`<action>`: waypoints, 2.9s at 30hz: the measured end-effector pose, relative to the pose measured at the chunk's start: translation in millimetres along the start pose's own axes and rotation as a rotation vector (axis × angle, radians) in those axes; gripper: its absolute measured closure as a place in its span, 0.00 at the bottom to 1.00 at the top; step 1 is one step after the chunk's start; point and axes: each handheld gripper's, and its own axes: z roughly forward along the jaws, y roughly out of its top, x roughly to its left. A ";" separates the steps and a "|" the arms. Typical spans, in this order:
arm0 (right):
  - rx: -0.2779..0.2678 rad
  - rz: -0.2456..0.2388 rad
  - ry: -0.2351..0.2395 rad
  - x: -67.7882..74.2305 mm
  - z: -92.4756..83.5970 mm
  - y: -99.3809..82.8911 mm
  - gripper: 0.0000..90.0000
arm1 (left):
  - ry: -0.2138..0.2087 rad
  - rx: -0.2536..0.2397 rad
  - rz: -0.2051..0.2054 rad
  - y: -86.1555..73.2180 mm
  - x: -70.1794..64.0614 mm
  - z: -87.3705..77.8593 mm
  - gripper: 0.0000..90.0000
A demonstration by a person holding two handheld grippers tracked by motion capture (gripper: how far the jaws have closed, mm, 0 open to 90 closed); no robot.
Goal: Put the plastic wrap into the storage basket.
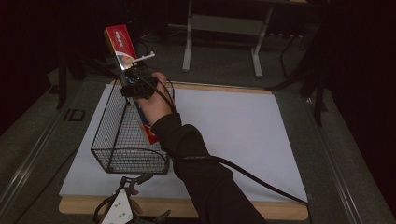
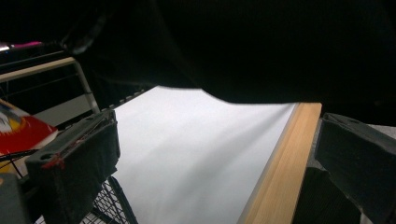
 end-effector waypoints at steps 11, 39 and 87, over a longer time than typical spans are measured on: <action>0.065 0.002 -0.060 7.8 34.7 -27.4 0.44 | -0.005 0.005 0.000 -0.5 0.1 0.3 0.01; 0.266 0.057 -0.075 -6.8 92.7 -67.0 0.44 | -0.012 0.013 0.004 -1.1 -1.3 0.9 0.01; 0.168 -0.076 0.061 -12.7 47.0 -55.5 0.15 | -0.012 0.029 0.019 -2.1 -2.8 3.7 0.01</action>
